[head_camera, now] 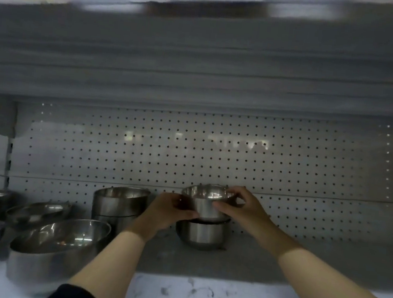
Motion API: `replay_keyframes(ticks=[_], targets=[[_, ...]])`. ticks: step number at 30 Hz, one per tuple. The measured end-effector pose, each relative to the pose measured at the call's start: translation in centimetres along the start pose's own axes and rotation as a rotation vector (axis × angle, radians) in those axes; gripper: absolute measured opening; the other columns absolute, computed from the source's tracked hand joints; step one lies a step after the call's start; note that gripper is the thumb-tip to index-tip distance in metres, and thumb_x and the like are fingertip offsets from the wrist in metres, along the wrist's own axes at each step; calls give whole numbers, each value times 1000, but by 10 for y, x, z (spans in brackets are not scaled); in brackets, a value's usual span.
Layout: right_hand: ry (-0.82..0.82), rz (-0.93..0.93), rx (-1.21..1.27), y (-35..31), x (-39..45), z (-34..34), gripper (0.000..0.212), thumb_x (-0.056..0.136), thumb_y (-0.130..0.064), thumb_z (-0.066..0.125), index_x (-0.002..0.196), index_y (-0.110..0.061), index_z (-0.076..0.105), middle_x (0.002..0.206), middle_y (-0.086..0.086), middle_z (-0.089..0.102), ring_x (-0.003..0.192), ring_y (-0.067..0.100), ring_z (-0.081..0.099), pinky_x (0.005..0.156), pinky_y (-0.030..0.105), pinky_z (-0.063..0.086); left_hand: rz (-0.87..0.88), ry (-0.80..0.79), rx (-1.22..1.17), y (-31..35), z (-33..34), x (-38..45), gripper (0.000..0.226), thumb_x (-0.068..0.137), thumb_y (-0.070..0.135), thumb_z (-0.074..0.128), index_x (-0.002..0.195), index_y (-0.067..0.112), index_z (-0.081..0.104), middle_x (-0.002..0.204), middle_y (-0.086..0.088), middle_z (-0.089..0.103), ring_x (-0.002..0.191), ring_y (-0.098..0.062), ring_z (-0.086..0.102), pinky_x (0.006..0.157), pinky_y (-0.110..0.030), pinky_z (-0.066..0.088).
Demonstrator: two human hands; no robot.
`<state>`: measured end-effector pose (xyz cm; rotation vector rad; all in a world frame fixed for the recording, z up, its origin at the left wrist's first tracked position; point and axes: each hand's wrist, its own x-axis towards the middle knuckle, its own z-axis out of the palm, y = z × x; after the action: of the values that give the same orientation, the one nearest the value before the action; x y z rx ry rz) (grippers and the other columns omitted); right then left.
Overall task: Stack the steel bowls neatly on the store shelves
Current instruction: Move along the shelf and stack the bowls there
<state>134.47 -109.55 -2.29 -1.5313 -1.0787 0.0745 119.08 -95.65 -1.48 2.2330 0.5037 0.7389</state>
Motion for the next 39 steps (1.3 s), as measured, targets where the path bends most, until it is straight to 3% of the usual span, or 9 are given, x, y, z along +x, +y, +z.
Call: replay_keyframes(ticks=[4,9,15,19,25,29,34,37,39], targets=[[13,18,-28,4,0,5,52,68,-48,77,113,-31,56,118,-7,56,106,15,56,85,30,48,-20,8,-13,-2,-3,-3,42,77,25,73,117,18,63,116,2,66,94,-9,58,68,-8,41],[-13,21,-15,3,-3,8,47,68,-51,75,108,-35,54,111,-14,55,101,5,53,67,15,39,-55,17,-40,-5,-5,-3,42,76,22,75,116,14,64,112,-1,68,97,-11,62,71,-11,44],[-24,42,-54,7,-4,10,51,66,-54,75,108,-38,52,101,-24,49,95,-1,49,73,18,41,-71,-22,-27,-11,-3,-3,44,76,21,74,118,11,64,114,-3,68,105,-15,61,96,-25,45],[-33,59,-101,12,-2,10,52,66,-58,73,108,-35,53,106,-17,53,101,5,51,85,26,42,-84,-27,-85,-15,-3,0,44,75,22,75,116,13,64,114,-2,68,108,-16,61,96,-28,46],[-149,30,-93,14,-5,9,58,67,-44,79,113,-40,43,102,-27,46,91,-9,45,67,12,37,-142,-141,-69,-21,1,-1,62,71,19,79,128,17,54,118,-4,64,106,-19,60,90,-29,52],[-191,39,-69,21,-4,9,76,62,-38,85,119,-43,35,104,-25,44,102,2,45,69,10,36,-101,-148,-23,-24,7,-4,69,67,19,81,130,20,50,112,1,62,101,-13,57,83,-21,44],[-191,67,-74,18,-2,-5,81,56,-39,87,122,-37,39,111,-16,47,108,11,48,91,30,46,-54,-115,48,-16,13,-2,64,67,25,81,125,22,53,108,5,62,94,-8,55,83,-21,42],[-197,72,-43,6,-2,-24,80,53,-36,87,120,-37,43,111,-14,49,107,15,52,89,35,51,-11,-105,46,1,17,-2,63,67,26,81,124,23,54,108,6,65,86,-2,57,74,-12,44],[-191,59,-28,-2,-3,-40,82,53,-34,88,122,-35,44,110,-15,48,107,16,52,88,37,53,9,-88,36,16,23,0,68,66,27,82,127,23,52,116,2,64,88,-5,57,77,-16,44]])
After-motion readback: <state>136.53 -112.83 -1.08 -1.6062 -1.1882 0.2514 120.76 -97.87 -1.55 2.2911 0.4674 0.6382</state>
